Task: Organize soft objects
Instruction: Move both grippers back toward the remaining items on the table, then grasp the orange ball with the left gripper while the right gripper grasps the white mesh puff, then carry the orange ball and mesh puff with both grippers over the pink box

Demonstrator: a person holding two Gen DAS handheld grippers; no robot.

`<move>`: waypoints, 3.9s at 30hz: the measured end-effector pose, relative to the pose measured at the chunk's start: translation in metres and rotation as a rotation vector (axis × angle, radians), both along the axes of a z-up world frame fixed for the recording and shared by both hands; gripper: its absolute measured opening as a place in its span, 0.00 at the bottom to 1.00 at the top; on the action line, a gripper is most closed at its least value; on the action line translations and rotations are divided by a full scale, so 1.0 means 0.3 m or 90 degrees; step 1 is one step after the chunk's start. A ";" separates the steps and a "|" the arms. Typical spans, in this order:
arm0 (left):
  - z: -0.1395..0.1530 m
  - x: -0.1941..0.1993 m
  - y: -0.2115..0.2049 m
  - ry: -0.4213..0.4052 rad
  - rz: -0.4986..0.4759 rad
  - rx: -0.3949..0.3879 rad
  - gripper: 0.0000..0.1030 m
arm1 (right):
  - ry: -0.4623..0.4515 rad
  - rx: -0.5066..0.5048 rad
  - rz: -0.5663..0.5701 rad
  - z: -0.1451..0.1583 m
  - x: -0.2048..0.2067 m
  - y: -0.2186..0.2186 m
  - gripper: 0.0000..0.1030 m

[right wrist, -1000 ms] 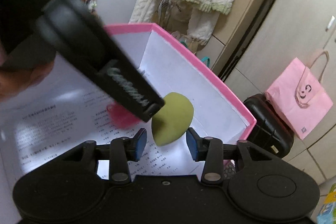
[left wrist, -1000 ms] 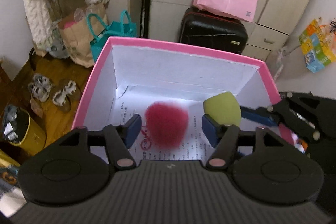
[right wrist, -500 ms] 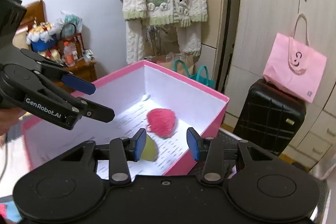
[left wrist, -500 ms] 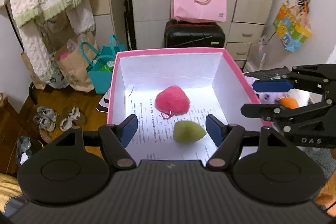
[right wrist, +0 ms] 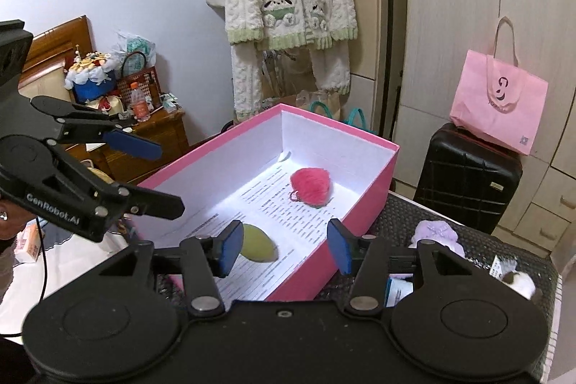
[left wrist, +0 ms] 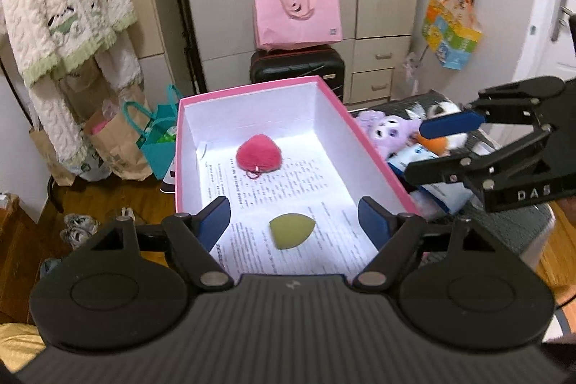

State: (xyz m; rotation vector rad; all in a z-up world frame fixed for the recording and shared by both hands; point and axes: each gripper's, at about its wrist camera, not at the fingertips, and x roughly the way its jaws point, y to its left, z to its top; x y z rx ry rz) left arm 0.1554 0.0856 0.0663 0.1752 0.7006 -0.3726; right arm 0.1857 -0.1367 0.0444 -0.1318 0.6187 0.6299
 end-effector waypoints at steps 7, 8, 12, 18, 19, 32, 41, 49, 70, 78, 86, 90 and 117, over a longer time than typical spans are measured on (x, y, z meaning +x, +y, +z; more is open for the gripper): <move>0.035 -0.109 -0.053 -0.005 -0.045 0.012 0.78 | -0.018 0.001 0.003 0.031 -0.124 -0.048 0.63; 0.035 -0.123 -0.059 -0.006 -0.051 0.013 0.79 | -0.022 -0.001 0.003 0.034 -0.142 -0.058 0.64; 0.037 -0.178 -0.096 -0.005 -0.075 0.016 0.80 | -0.035 -0.004 0.001 0.042 -0.215 -0.103 0.67; 0.033 -0.245 -0.179 0.000 -0.129 0.021 0.80 | -0.058 -0.011 -0.012 0.033 -0.309 -0.183 0.71; 0.030 -0.252 -0.195 -0.001 -0.139 0.023 0.80 | -0.060 -0.010 -0.018 0.029 -0.320 -0.200 0.72; -0.078 -0.187 -0.421 0.022 -0.211 -0.030 0.80 | -0.026 0.009 -0.073 -0.139 -0.331 -0.402 0.74; -0.161 -0.085 -0.540 0.006 -0.197 -0.057 0.79 | -0.026 -0.017 -0.111 -0.299 -0.226 -0.460 0.74; -0.231 0.047 -0.646 0.012 -0.161 -0.078 0.77 | -0.014 -0.006 -0.156 -0.388 -0.130 -0.571 0.74; -0.432 0.329 -0.837 -0.012 -0.026 -0.059 0.48 | 0.028 0.120 -0.114 -0.545 0.035 -0.648 0.60; -0.442 0.272 -0.878 -0.076 -0.042 0.010 0.37 | 0.029 0.109 -0.101 -0.554 0.011 -0.634 0.47; -0.369 0.187 -0.813 -0.096 -0.057 -0.055 0.37 | 0.013 0.116 -0.126 -0.513 -0.044 -0.658 0.43; -0.338 0.139 -0.773 -0.089 -0.068 -0.085 0.37 | -0.010 0.104 -0.135 -0.478 -0.078 -0.657 0.43; -0.359 -0.145 -0.568 0.111 -0.089 -0.125 0.37 | 0.077 0.055 -0.135 -0.412 -0.331 -0.510 0.43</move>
